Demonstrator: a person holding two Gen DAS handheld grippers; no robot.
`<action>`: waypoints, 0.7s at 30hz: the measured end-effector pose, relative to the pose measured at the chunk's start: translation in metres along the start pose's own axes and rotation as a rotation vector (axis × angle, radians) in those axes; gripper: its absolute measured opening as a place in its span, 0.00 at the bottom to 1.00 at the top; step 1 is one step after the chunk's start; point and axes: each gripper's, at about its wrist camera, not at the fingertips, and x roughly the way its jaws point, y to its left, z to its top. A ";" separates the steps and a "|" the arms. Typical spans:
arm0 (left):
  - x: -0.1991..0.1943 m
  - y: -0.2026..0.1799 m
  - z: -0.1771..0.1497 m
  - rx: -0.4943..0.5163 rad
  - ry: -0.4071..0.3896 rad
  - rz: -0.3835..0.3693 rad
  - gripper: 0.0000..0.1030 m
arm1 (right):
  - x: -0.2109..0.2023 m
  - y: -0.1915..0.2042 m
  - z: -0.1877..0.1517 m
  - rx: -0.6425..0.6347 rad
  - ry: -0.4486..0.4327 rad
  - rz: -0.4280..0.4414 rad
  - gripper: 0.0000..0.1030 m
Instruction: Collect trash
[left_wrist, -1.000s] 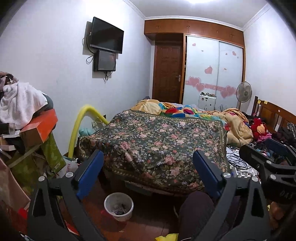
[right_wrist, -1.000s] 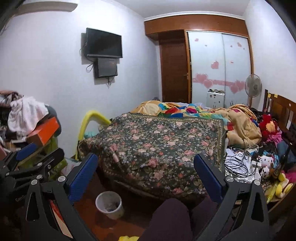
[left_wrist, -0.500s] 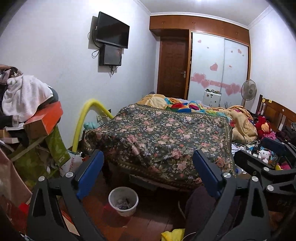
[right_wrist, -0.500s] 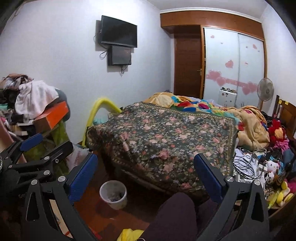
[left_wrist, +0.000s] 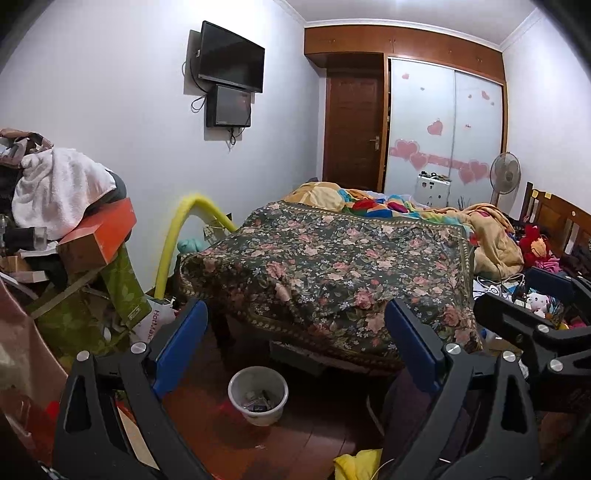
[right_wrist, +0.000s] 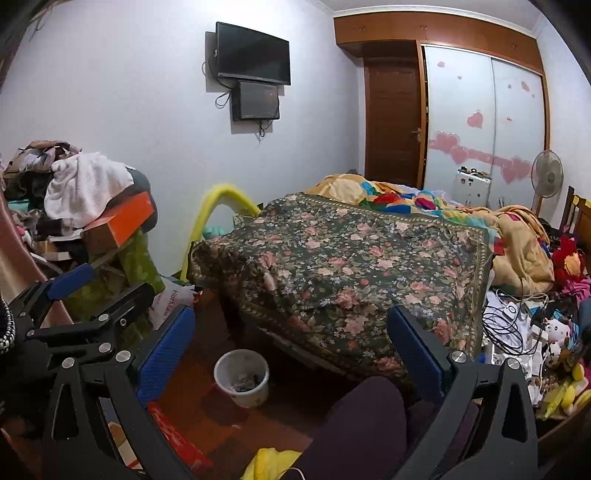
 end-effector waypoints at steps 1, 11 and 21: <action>0.000 0.000 0.000 -0.002 0.002 0.001 0.94 | 0.000 0.001 0.000 0.000 -0.001 -0.001 1.00; 0.001 0.002 -0.003 -0.003 0.008 0.007 0.94 | 0.001 0.005 0.000 -0.002 0.002 0.000 1.00; 0.001 0.004 -0.007 -0.011 0.017 0.011 0.94 | 0.001 0.005 0.000 -0.002 0.002 0.000 1.00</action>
